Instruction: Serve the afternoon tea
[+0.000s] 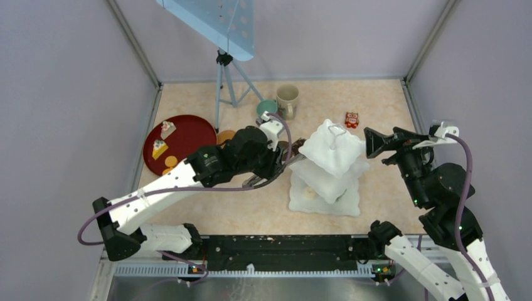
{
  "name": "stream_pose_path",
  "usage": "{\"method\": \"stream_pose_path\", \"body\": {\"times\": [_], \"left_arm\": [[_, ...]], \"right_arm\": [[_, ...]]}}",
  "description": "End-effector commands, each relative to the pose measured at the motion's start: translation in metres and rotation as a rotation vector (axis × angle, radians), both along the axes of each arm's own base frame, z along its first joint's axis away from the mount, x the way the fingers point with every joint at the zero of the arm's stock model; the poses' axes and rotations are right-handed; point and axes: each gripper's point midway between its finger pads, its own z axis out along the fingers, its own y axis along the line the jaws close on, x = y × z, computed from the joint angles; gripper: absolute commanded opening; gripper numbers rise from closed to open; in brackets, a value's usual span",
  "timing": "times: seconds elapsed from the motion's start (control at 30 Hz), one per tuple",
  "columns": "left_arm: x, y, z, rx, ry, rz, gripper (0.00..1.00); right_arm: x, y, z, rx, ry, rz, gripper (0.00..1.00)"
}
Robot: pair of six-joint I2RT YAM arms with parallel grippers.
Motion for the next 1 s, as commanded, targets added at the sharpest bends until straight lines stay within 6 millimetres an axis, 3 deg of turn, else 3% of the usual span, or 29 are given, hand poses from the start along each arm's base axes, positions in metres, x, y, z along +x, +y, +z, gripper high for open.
{"method": "stream_pose_path", "body": {"times": [0.0, 0.5, 0.8, 0.97], "left_arm": [[0.012, -0.033, 0.026, -0.059, -0.116, -0.021, 0.38], [0.039, -0.084, 0.008, -0.050, -0.256, -0.068, 0.41], [0.042, -0.099, -0.007, -0.044, -0.228, -0.082, 0.46], [0.042, -0.100, -0.010, -0.045, -0.220, -0.086, 0.55]], "right_arm": [[-0.008, -0.008, 0.024, 0.039, -0.050, -0.017, 0.90], [-0.009, -0.008, 0.020, 0.024, -0.051, -0.015, 0.90], [-0.009, -0.006, 0.019, 0.024, -0.052, -0.006, 0.90], [-0.010, -0.007, 0.018, 0.020, -0.055, -0.008, 0.90]]}}
